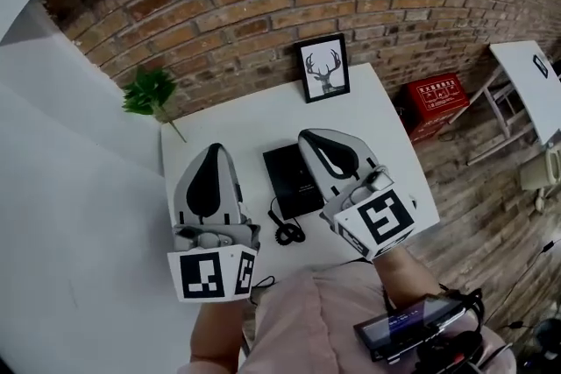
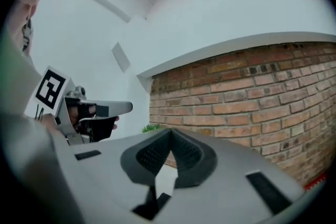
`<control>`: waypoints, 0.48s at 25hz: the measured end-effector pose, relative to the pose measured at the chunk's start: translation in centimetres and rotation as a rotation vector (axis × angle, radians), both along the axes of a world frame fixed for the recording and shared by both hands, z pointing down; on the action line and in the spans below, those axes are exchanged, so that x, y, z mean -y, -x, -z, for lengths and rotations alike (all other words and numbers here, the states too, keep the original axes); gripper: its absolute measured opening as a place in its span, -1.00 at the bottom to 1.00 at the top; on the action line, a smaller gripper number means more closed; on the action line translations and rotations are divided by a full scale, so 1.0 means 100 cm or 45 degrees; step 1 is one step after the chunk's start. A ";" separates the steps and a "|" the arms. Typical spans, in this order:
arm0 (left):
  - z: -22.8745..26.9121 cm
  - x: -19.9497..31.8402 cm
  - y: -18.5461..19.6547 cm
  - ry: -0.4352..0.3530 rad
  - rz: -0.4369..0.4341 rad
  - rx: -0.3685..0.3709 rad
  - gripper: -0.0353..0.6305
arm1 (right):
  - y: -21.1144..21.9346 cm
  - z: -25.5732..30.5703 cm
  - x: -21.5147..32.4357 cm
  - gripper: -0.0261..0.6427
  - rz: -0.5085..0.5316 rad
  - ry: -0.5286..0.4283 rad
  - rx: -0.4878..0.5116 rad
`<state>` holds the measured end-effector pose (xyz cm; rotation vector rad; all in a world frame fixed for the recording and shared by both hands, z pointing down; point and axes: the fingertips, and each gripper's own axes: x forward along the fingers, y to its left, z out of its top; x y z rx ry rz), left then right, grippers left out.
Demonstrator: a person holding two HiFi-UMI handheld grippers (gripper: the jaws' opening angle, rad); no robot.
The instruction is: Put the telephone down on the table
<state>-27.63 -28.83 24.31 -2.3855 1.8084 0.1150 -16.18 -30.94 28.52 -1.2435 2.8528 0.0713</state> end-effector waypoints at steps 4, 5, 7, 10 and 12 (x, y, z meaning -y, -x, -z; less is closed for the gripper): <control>-0.010 -0.001 -0.004 0.007 0.017 0.063 -0.89 | -0.004 -0.006 -0.004 -0.90 -0.059 -0.031 -0.016; -0.012 -0.001 -0.005 0.011 0.022 0.067 -0.89 | -0.004 -0.006 -0.005 -0.90 -0.069 -0.035 -0.021; -0.012 -0.001 -0.006 0.012 0.020 0.061 -0.89 | -0.005 -0.007 -0.006 -0.91 -0.083 -0.044 -0.027; -0.010 -0.001 -0.009 0.008 0.010 0.054 -0.89 | -0.004 -0.005 -0.008 -0.91 -0.095 -0.057 -0.033; -0.009 -0.002 -0.009 0.010 0.011 0.056 -0.89 | -0.001 -0.006 -0.009 -0.91 -0.100 -0.039 -0.039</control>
